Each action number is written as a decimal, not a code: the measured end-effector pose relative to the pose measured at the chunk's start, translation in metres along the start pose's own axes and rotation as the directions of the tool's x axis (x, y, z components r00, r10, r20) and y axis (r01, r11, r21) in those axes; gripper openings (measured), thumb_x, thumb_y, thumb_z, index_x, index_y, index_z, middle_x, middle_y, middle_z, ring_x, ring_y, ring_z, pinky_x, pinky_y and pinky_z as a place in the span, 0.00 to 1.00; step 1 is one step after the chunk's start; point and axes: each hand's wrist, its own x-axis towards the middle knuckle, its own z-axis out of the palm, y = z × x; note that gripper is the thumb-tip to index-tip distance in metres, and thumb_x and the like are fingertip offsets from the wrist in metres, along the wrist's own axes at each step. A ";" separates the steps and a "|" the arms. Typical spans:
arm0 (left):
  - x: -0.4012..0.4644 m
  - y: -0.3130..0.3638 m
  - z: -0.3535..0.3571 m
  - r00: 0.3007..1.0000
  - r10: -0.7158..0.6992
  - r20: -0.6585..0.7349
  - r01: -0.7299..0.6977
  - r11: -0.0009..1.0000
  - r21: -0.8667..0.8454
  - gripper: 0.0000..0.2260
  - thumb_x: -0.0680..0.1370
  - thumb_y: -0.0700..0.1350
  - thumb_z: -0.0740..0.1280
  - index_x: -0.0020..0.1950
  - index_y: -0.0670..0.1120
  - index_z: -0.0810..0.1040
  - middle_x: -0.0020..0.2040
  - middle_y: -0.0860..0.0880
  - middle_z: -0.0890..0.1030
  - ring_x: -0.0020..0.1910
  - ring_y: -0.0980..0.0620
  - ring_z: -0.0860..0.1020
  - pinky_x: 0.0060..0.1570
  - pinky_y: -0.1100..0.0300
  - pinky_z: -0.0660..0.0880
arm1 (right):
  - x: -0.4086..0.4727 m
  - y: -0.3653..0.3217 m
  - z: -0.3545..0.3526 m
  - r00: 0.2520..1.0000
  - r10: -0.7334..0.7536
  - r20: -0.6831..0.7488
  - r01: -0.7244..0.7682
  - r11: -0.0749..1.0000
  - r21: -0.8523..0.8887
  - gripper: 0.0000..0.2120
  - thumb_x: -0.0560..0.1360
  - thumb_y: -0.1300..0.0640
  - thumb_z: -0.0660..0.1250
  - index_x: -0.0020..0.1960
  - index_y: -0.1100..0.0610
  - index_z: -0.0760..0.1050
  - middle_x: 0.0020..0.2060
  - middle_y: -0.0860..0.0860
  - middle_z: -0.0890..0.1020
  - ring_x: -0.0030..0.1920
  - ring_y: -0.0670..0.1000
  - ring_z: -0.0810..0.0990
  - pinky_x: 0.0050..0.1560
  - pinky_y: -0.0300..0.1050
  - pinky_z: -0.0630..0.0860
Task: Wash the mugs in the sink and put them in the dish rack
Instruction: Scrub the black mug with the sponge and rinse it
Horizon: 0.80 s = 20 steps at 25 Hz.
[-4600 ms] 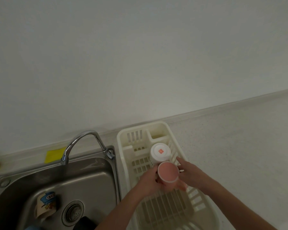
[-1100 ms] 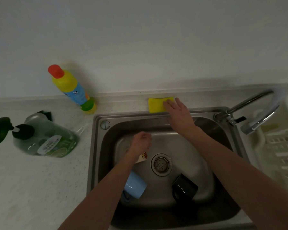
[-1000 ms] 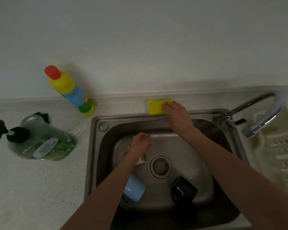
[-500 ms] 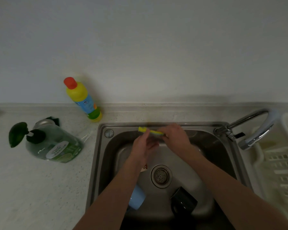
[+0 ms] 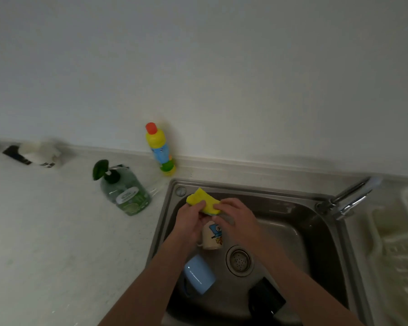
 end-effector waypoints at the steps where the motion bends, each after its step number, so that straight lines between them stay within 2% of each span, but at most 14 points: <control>1: -0.008 0.004 -0.007 1.000 0.017 0.008 -0.017 1.000 -0.021 0.06 0.81 0.35 0.61 0.56 0.36 0.75 0.47 0.37 0.80 0.42 0.45 0.81 0.32 0.57 0.80 | -0.001 -0.009 0.002 1.000 -0.025 0.018 0.025 0.999 0.030 0.23 0.74 0.40 0.63 0.60 0.52 0.82 0.58 0.50 0.78 0.56 0.47 0.77 0.59 0.41 0.74; 3: -0.026 0.014 -0.025 0.999 0.048 0.011 -0.047 0.999 -0.024 0.05 0.81 0.33 0.62 0.54 0.39 0.75 0.46 0.38 0.80 0.40 0.46 0.81 0.32 0.56 0.80 | -0.002 -0.028 0.012 0.994 -0.093 0.051 0.090 0.995 0.050 0.19 0.74 0.42 0.64 0.59 0.50 0.82 0.57 0.48 0.78 0.56 0.47 0.78 0.59 0.40 0.74; 6: -0.044 0.025 -0.053 0.998 0.055 -0.028 -0.055 0.998 0.007 0.09 0.81 0.35 0.62 0.60 0.39 0.74 0.48 0.38 0.81 0.38 0.46 0.82 0.33 0.55 0.81 | -0.003 -0.058 0.027 0.989 -0.113 0.092 0.107 0.992 0.063 0.19 0.75 0.40 0.63 0.57 0.50 0.83 0.55 0.46 0.79 0.55 0.46 0.78 0.59 0.40 0.74; 10: -0.063 0.048 -0.091 0.993 0.108 -0.057 -0.110 0.994 -0.023 0.10 0.80 0.34 0.63 0.61 0.36 0.75 0.51 0.38 0.83 0.46 0.43 0.83 0.40 0.53 0.83 | 0.011 -0.108 0.034 0.987 -0.102 0.127 0.091 0.991 0.094 0.20 0.77 0.41 0.60 0.52 0.53 0.84 0.50 0.46 0.82 0.51 0.43 0.80 0.55 0.40 0.75; 13: -0.077 0.078 -0.120 0.985 0.138 -0.099 -0.143 0.989 -0.039 0.08 0.80 0.34 0.64 0.57 0.43 0.75 0.53 0.41 0.82 0.51 0.42 0.81 0.41 0.52 0.81 | 0.036 -0.153 0.040 0.986 -0.090 0.138 0.075 0.991 0.112 0.12 0.79 0.49 0.65 0.52 0.54 0.83 0.44 0.47 0.84 0.45 0.44 0.80 0.49 0.43 0.75; 15: -0.083 0.097 -0.138 0.984 0.145 -0.105 -0.153 0.986 -0.071 0.11 0.80 0.35 0.64 0.61 0.44 0.74 0.56 0.42 0.81 0.56 0.40 0.80 0.47 0.49 0.80 | 0.057 -0.186 0.046 0.989 -0.062 0.137 0.043 0.990 0.136 0.10 0.81 0.51 0.64 0.55 0.52 0.82 0.45 0.45 0.82 0.45 0.43 0.79 0.48 0.41 0.74; 17: -0.088 0.114 -0.155 0.983 0.158 -0.098 -0.171 0.975 -0.142 0.14 0.81 0.36 0.63 0.66 0.44 0.72 0.59 0.42 0.80 0.59 0.39 0.79 0.50 0.48 0.80 | 0.083 -0.217 0.051 0.992 0.006 0.128 -0.028 0.985 0.170 0.12 0.81 0.49 0.63 0.61 0.51 0.79 0.51 0.43 0.80 0.50 0.42 0.78 0.49 0.34 0.72; 19: -0.092 0.131 -0.165 0.980 0.179 -0.083 -0.193 0.956 -0.219 0.14 0.81 0.36 0.62 0.67 0.44 0.72 0.61 0.41 0.80 0.59 0.40 0.79 0.49 0.49 0.81 | 0.110 -0.244 0.055 0.992 0.045 0.121 -0.070 0.975 0.211 0.15 0.81 0.48 0.63 0.65 0.50 0.76 0.56 0.43 0.78 0.54 0.42 0.77 0.48 0.28 0.69; 20: -0.093 0.139 -0.169 0.979 0.189 -0.074 -0.202 0.949 -0.243 0.15 0.81 0.36 0.61 0.67 0.44 0.72 0.60 0.41 0.80 0.58 0.40 0.80 0.46 0.51 0.81 | 0.124 -0.253 0.059 0.992 0.049 0.119 -0.074 0.974 0.214 0.15 0.81 0.47 0.62 0.66 0.49 0.76 0.58 0.45 0.78 0.55 0.42 0.77 0.48 0.29 0.69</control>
